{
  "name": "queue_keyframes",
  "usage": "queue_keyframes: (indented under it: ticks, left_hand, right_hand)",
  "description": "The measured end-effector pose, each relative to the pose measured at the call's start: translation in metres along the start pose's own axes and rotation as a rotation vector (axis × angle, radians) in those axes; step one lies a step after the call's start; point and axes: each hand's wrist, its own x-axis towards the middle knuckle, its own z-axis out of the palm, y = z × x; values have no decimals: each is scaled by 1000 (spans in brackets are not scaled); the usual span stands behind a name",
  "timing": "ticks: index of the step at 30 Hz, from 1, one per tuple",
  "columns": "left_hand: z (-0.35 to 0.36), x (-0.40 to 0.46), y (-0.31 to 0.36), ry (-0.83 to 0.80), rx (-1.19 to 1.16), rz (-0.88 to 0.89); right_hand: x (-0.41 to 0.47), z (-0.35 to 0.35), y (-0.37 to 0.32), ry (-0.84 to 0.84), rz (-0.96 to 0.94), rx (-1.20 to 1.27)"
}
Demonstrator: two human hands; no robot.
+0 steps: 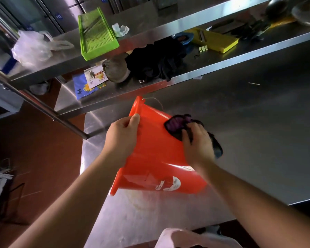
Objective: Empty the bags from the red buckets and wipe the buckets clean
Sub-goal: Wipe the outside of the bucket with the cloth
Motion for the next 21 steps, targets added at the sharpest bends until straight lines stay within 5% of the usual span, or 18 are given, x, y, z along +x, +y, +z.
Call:
queue_keyframes:
  ticks: [7,15,21]
  left_hand:
    - [10,-24,14,-75,27,64]
    - [8,3,26,-55,-221,-246]
    - [3,-15,9,-207,-268,-184]
  right_hand:
    - [-20,-29,86,0,585,126]
    - [39,-37,82,-21,601,184]
    - [55,-31,70,-102,522,38]
